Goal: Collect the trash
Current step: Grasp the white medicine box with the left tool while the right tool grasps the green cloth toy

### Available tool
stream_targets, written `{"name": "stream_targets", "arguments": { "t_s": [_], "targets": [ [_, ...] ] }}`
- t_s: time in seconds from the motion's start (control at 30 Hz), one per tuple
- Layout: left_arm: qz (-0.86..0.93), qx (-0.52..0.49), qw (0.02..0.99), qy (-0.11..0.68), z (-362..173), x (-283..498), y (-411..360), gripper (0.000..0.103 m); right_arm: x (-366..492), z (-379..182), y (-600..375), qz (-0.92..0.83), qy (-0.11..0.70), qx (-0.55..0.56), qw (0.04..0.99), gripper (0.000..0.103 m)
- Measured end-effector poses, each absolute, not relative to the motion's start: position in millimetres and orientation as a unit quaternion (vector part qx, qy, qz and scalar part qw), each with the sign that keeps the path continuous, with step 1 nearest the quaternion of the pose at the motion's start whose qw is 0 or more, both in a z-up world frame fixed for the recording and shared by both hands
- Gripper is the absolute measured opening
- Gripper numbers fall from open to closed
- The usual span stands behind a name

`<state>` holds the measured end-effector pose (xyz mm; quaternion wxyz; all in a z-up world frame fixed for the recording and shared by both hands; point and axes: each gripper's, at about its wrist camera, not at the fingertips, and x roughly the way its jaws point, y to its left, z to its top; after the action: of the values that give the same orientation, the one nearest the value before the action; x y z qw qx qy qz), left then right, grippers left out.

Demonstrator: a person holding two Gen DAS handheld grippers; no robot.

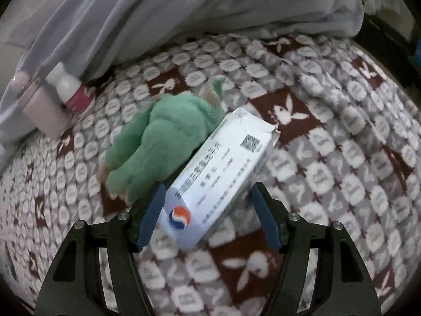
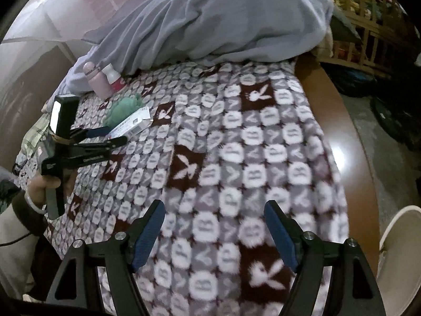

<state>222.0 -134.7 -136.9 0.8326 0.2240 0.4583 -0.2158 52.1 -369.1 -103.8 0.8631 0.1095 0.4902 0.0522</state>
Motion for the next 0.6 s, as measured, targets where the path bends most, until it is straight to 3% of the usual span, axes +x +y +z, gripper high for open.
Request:
{"name": "stream_targets", "arguments": {
  "t_s": [0.1,0.13,0.17,0.27,0.3,0.5,0.6],
  "targets": [
    [-0.214,0.215,0.835,0.459,-137,227,-139,0.066,65,-107,-360,0.057,0.495,0.102,0.861,0.076],
    [-0.213,0.204,0.837,0.460,-136,228,-136,0.061,69,-107,-357,0.060,0.495,0.101,0.861,0.076],
    [-0.215,0.191,0.840,0.461,-134,228,-133,0.054,74,-107,-353,0.064,0.495,0.099,0.861,0.076],
    [-0.216,0.158,0.840,0.471,-124,221,-116,0.019,91,-107,-339,0.080,0.495,0.095,0.860,0.076],
    [-0.214,0.149,0.839,0.478,-119,218,-108,0.015,98,-107,-334,0.088,0.496,0.093,0.859,0.076],
    [-0.199,0.098,0.833,0.507,-118,215,-60,0.012,157,-109,-287,0.134,0.499,0.059,0.854,0.076],
    [-0.208,0.075,0.847,0.484,-115,216,-51,0.017,169,-108,-273,0.133,0.494,0.062,0.857,0.076]
  ]
}}
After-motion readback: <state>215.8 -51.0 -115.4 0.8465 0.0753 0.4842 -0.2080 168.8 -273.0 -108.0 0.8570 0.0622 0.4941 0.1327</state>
